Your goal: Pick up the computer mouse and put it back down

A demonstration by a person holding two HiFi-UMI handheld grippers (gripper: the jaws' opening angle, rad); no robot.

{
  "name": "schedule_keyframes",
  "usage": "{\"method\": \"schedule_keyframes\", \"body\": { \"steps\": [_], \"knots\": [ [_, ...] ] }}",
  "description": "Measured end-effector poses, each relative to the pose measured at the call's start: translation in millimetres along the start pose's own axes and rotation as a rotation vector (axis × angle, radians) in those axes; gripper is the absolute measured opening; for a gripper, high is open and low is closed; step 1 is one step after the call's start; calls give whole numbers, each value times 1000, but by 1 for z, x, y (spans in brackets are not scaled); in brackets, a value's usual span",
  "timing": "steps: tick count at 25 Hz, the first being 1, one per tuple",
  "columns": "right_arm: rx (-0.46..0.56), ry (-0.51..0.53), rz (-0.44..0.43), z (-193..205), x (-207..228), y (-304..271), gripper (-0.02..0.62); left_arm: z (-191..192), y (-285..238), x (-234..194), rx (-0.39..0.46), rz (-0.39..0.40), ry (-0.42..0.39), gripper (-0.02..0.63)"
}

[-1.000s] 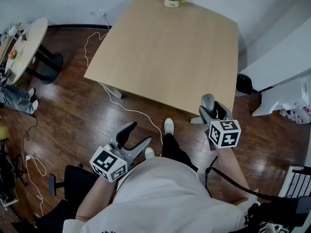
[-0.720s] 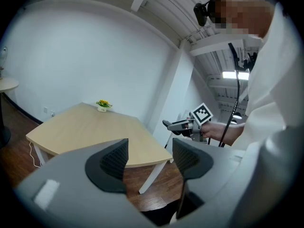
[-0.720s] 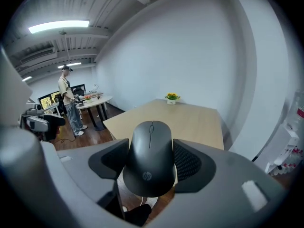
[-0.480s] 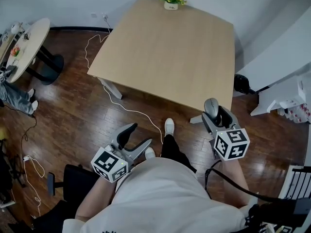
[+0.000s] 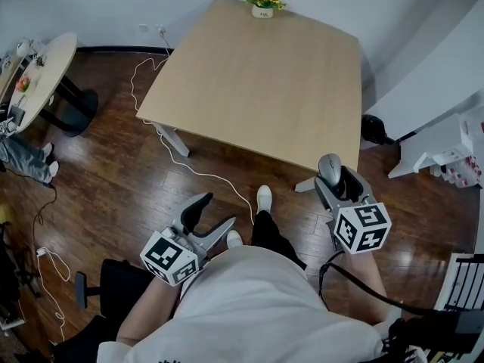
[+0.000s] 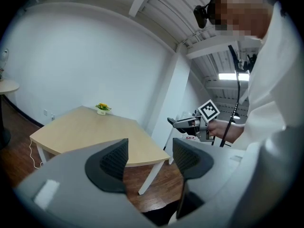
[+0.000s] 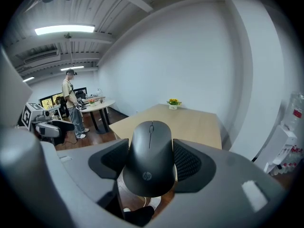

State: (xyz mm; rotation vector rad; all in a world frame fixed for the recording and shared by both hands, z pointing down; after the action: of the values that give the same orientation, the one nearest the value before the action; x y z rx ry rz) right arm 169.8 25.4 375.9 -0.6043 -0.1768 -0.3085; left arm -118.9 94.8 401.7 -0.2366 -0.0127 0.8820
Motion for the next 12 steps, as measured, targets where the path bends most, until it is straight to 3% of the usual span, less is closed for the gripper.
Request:
{"method": "schedule_keyframes", "body": {
  "steps": [6,12],
  "knots": [
    [-30,-6,27,6,14,-13,295,5,-1,-3,-27,-5,-2,265],
    [-100,-32,73,17,58,-84,295,12,1,-14,-61,-53,27,265]
  ]
}}
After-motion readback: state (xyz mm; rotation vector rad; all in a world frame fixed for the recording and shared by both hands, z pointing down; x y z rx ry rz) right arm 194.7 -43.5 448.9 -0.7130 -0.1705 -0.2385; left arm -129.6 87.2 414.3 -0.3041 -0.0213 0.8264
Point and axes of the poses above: the fingertips, and each gripper's own axes: y backward along the fingers, x to its right, z out of its underside, the point moved 5 cm from there along y, backward along the fingers, and after that the axes turned 15 degrees about -y, right-handed, at the moved point
